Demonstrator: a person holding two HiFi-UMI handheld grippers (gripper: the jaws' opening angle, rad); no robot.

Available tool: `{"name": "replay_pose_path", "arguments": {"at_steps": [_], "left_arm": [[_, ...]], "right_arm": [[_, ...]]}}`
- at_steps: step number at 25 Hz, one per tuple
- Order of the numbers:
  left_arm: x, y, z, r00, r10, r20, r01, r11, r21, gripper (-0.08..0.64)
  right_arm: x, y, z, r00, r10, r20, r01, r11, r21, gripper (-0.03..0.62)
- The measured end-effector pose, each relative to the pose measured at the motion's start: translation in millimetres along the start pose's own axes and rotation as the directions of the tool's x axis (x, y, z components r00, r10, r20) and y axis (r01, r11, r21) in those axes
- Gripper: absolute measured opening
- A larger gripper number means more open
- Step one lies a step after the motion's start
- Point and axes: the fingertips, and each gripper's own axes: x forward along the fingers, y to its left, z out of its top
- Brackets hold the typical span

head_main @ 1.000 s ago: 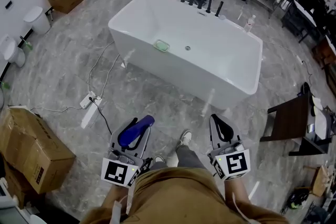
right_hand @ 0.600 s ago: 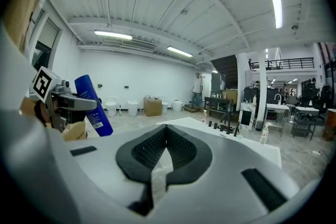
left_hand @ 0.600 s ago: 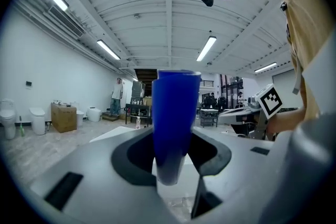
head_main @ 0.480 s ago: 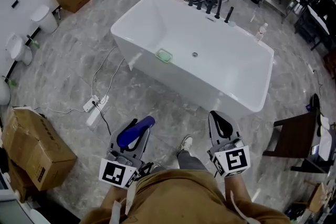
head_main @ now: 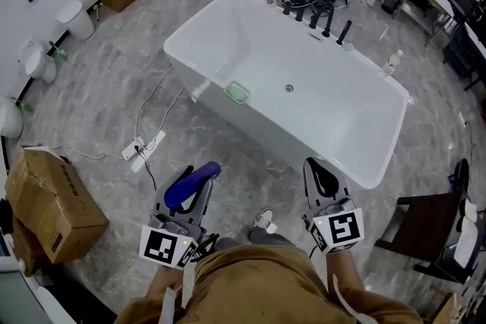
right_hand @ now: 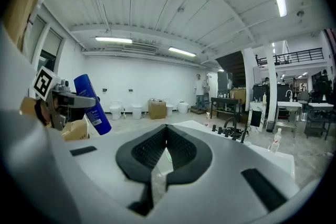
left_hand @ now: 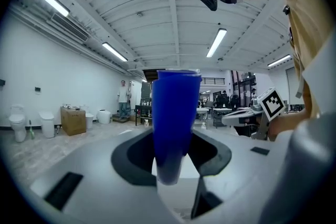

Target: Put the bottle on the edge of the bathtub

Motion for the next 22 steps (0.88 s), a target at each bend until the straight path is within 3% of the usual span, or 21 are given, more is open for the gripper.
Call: {"name": "replay_pose_path", "arguments": {"at_steps": [11,22], "left_arm": [[42,-4,5,0.997,0.073,-0.023,-0.073,0.997,0.012,0.163],[76,34,3,0.998,0.066,-0.011,-0.066,0.998,0.006,0.162]], "right_arm": [[32,-36,2,0.996,0.083,0.014,-0.083,0.996,0.008,0.005],[53,-53,-7,0.998,0.038,-0.044,-0.038,0.999,-0.001,0.005]]}}
